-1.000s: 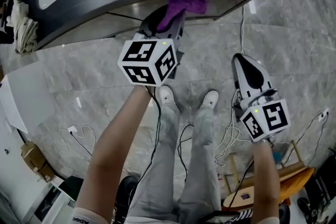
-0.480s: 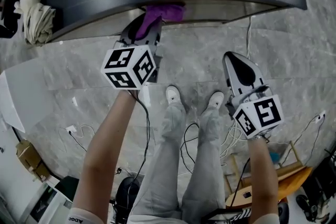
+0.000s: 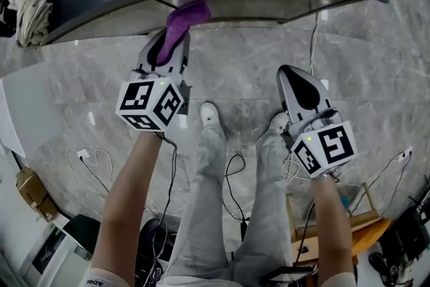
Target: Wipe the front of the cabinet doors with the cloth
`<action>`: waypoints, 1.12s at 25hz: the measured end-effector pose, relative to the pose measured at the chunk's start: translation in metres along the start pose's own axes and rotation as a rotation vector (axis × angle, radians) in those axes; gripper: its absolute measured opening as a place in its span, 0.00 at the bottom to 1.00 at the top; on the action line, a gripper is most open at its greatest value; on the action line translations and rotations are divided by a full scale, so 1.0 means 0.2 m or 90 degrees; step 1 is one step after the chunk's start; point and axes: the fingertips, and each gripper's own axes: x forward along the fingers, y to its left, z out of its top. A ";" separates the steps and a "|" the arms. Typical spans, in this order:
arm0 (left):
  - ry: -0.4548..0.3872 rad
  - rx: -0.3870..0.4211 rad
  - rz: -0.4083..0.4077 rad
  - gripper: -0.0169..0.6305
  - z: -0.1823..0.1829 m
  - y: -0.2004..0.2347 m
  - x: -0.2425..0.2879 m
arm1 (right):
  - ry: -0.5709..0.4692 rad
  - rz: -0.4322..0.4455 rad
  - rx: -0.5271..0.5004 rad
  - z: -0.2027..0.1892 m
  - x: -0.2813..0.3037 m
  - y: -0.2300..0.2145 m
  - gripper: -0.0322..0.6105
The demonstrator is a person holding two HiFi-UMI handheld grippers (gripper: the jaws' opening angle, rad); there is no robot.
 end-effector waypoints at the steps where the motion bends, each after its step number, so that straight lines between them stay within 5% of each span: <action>1: 0.006 0.008 -0.011 0.16 -0.05 -0.10 0.02 | 0.007 0.005 -0.005 -0.02 -0.04 -0.04 0.09; 7: 0.051 0.012 -0.090 0.16 -0.31 -0.80 0.31 | 0.068 0.006 -0.041 -0.14 -0.35 -0.36 0.09; 12: 0.067 -0.011 -0.127 0.16 -0.33 -1.10 0.60 | 0.050 -0.042 -0.014 -0.15 -0.52 -0.60 0.09; 20: 0.124 0.035 -0.131 0.16 -0.35 -1.11 0.85 | -0.001 -0.120 0.073 -0.22 -0.59 -0.78 0.09; 28: 0.134 0.036 -0.112 0.16 -0.30 -0.73 0.78 | 0.001 -0.118 0.087 -0.23 -0.37 -0.63 0.09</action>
